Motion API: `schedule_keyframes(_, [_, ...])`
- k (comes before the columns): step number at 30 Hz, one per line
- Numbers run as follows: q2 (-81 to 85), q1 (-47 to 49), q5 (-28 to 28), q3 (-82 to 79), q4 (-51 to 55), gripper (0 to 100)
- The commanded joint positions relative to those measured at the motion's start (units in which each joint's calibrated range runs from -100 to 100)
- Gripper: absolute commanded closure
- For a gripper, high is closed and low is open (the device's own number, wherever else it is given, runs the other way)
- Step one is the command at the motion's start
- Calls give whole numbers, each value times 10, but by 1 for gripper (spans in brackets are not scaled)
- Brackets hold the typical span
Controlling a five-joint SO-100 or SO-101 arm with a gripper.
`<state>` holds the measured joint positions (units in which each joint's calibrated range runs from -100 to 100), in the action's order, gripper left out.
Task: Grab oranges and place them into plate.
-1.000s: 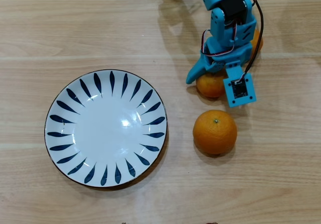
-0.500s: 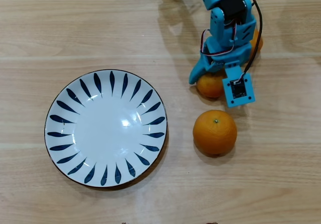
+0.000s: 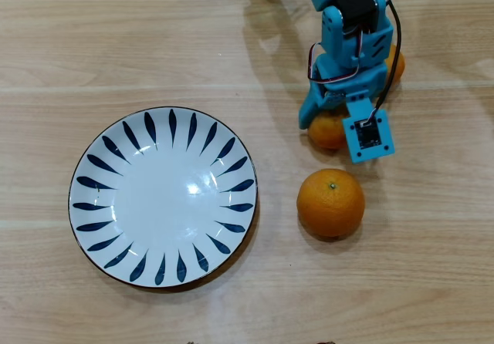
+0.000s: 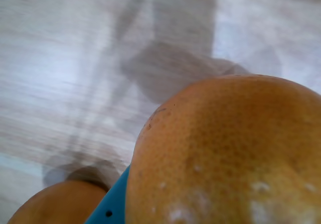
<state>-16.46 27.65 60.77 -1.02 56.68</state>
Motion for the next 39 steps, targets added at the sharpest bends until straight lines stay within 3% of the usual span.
schedule_keyframes(1, [125, -25, -18, 16, 1, 73])
schedule_keyframes(5, [193, -61, -36, 16, 30, 73])
schedule_keyframes(11, [247, -163, -134, 20, 24, 73])
schedule_keyframes(18, [234, -269, -226, 5, -92, 73])
schedule_keyframes(23, [178, -314, -240, -2, -149, 73])
schedule_keyframes(33, [95, -339, -240, -1, -162, 72])
schedule_keyframes(39, [76, -335, -240, -2, -181, 63])
